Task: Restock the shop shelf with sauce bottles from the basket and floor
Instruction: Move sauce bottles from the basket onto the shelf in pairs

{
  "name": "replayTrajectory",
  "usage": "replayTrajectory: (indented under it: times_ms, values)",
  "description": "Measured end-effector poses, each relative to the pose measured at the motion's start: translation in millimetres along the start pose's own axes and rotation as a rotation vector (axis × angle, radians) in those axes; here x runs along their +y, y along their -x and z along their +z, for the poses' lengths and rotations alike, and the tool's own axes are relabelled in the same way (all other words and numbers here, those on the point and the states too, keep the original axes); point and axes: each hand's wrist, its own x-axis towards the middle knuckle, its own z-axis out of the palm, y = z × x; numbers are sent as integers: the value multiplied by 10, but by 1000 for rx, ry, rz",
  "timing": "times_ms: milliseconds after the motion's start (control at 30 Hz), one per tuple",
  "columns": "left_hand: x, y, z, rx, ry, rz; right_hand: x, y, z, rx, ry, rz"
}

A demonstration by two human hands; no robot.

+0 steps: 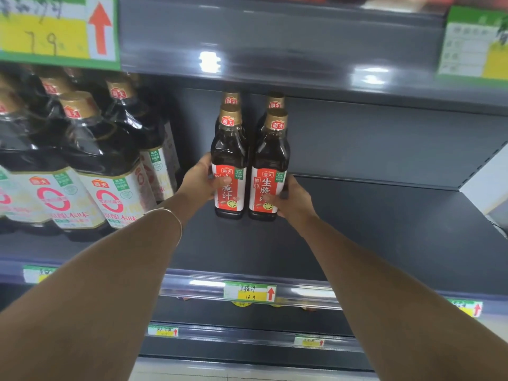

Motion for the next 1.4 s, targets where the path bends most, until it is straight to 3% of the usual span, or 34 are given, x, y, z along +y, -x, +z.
replayTrajectory:
  times_ms: [367,533,667,833,1100,1400]
  values:
    - [-133,108,47,32,20,21,-73,150,14,19,60,113]
    - [-201,365,-47,136,-280,-45,-216,447,-35,2,244,207]
    - [-180,729,-201,-32,-783,132,-434,799,-36,-69,448,110]
    - [-293,1264,-512,-111,-862,181,-815,1279,275,-251,615,-58]
    - [-994,2758,-1356,-62,-1002,-146,-1076,2333,1073,-517,762,-257]
    - [-2016,4933,-2322,103,-905,-520,-1322,3918,2645,-887,879,-524]
